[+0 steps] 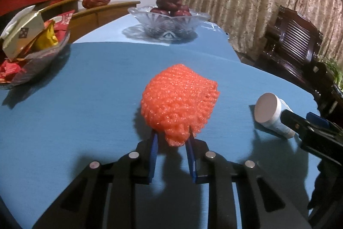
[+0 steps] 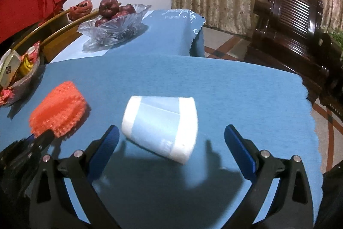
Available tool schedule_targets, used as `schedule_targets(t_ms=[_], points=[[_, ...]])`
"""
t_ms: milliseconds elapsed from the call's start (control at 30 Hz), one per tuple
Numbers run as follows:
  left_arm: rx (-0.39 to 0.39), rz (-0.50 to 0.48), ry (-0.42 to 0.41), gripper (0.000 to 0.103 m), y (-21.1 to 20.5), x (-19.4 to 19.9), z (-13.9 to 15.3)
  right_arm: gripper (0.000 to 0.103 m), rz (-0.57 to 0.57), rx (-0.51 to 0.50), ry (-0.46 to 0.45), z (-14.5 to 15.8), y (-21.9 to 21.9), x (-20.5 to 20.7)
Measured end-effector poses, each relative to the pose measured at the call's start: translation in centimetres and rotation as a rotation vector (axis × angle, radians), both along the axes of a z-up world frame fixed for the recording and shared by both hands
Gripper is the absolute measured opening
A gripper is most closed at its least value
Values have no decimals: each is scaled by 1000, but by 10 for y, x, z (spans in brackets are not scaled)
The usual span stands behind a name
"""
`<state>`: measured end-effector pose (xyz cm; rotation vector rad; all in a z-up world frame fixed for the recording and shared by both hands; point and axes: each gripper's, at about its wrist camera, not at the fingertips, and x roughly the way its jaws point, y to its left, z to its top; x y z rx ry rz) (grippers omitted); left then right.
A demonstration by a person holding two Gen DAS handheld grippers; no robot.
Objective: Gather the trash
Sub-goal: 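Grasp the orange foam net with the left tool while the right tool grasps the white cup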
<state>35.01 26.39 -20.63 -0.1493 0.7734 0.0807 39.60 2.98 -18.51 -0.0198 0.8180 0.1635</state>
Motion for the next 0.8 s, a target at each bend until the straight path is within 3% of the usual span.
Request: schedule_targets(t_ms=[267,300,367,467,800], points=[[-4,9,-9,24,4,-2,-1,95,-31,-47,43,-13,18,22],[1,8,-10,24,4,-2,-1,93,-32,-43,50,-15,18,23],[11,4,-13,24,3,-3,0,79,-11,-25,67,-17,18,25],[11,5,-12,24,0,-7,1,74,13,-8,84,-19,17,26],[10,6,-13,24,-10,-29,9,73,90,14,43,7,5,-12]])
